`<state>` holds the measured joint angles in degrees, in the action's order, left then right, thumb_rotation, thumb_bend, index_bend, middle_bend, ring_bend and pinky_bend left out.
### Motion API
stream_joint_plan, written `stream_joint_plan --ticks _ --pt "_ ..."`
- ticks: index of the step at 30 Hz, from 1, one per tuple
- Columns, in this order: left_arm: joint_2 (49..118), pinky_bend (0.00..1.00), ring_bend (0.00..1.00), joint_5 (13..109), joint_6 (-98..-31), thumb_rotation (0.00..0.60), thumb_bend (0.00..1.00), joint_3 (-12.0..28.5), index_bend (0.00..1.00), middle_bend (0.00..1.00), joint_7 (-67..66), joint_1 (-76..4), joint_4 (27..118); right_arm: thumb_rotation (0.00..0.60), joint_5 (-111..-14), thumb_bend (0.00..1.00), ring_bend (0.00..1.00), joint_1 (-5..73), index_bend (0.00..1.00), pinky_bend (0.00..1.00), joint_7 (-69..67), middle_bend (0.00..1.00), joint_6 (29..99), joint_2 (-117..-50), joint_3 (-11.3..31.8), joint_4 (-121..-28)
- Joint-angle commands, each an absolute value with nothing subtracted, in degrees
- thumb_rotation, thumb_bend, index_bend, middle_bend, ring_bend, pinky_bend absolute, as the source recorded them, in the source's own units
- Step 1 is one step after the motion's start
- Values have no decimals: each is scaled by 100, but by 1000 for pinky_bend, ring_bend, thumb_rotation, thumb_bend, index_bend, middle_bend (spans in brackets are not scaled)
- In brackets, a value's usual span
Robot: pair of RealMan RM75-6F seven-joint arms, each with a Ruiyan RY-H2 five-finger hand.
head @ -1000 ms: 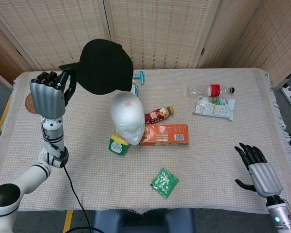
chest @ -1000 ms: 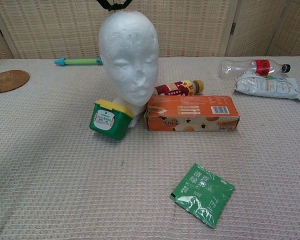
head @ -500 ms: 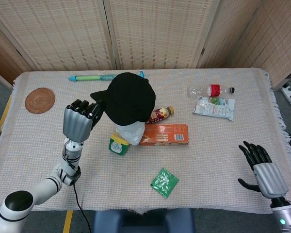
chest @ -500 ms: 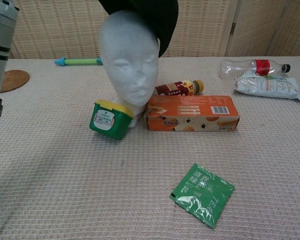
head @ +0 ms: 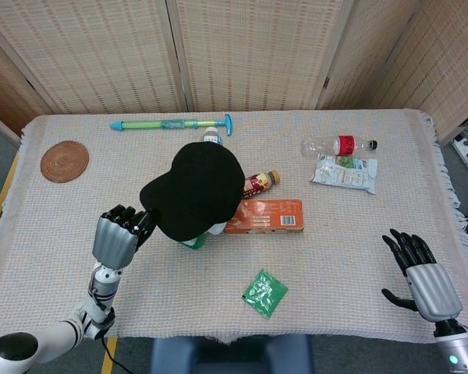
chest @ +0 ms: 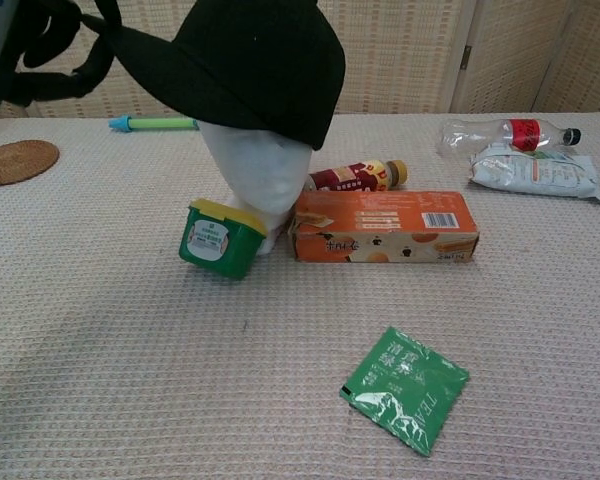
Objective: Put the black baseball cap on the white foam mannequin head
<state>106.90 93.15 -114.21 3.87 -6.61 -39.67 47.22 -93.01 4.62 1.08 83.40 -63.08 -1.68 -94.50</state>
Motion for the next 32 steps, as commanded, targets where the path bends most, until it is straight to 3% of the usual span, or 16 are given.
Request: stream_joint_plan --ticks 1,3,5,8,12,20,27,32 --pt "10521 995 908 9473 -11479 600 424 115 564 1000 -751 -3584 5045 600 -9304 110 0 461 0 0 158 0 8328 -6330 -174 -9446" --pt "10333 973 870 9460 -11349 600 282 14 369 975 -934 -3393 5401 600 -9308 111 0 459 0 0 210 0 8318 -6347 -181 -9449" --pt "10098 935 797 9425 -11185 600 192 -67 205 869 -1112 -3231 5849 600 -9307 111 0 464 0 0 250 0 8293 -6368 -187 -9445" --pt "9717 824 666 9385 -10984 600 148 -157 129 713 -1291 -3032 6470 600 -9311 110 0 465 0 0 307 0 8278 -6387 -195 -9449" --pt "9431 675 558 9104 -10496 600 132 -132 109 612 -1171 -2874 6683 600 -9326 110 0 452 0 0 358 0 8288 -6403 -208 -9456" --pt "8213 393 333 8758 -10076 600 123 -578 138 441 -1249 -2130 7898 600 -9327 110 0 440 0 0 433 0 8295 -6431 -209 -9449" --pt "7132 329 222 8001 -9578 600 122 -807 197 339 -810 -1482 8972 600 -9339 112 0 397 0 0 558 0 8345 -6478 -221 -9452" --pt "6901 318 199 7709 -9397 600 122 -772 197 318 -501 -1148 8923 600 -9313 110 0 374 0 0 617 0 8372 -6507 -205 -9436"
